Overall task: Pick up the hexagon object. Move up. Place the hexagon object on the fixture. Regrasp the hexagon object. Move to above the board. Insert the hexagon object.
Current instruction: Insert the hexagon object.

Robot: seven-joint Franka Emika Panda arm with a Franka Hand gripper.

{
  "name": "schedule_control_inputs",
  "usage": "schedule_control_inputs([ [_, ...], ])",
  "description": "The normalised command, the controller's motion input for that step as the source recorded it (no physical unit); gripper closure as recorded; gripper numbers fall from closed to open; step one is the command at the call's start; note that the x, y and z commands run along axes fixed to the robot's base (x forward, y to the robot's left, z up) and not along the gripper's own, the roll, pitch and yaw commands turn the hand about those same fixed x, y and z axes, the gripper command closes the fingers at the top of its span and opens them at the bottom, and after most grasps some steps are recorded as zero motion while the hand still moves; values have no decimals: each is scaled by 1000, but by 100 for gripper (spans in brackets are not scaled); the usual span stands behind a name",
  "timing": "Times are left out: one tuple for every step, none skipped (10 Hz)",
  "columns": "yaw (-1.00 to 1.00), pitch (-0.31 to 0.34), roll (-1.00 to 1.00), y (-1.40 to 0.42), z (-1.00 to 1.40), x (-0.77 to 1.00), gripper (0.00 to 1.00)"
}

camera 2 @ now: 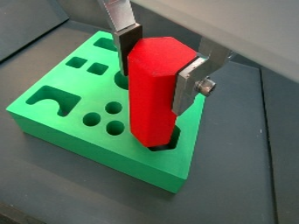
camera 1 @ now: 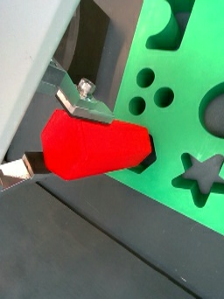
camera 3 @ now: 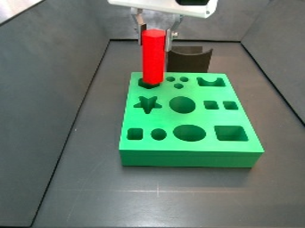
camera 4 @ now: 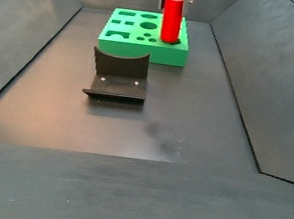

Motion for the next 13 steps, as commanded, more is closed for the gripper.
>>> schedule_control_inputs([
  [26, -77, 0, 0, -166, -114, 100],
  [23, -71, 0, -6, -140, -97, 100],
  [9, -60, 0, 0, -120, -89, 100],
  [0, -74, -31, -29, -100, -69, 100],
  [0, -83, -37, -49, -103, -49, 100],
  [20, -79, -49, -34, -109, 0, 100],
  [3, -83, -71, -49, -66, 0, 100],
  [14, -59, -46, -69, -46, 0, 100],
  [3, -56, -63, -69, -17, 0, 100],
  [0, -53, -77, -74, 0, 0, 100],
  [0, -53, -70, -63, 0, 0, 100],
  [9, -64, -39, -23, -29, 0, 100],
  [37, -60, 0, 0, -126, 0, 100],
])
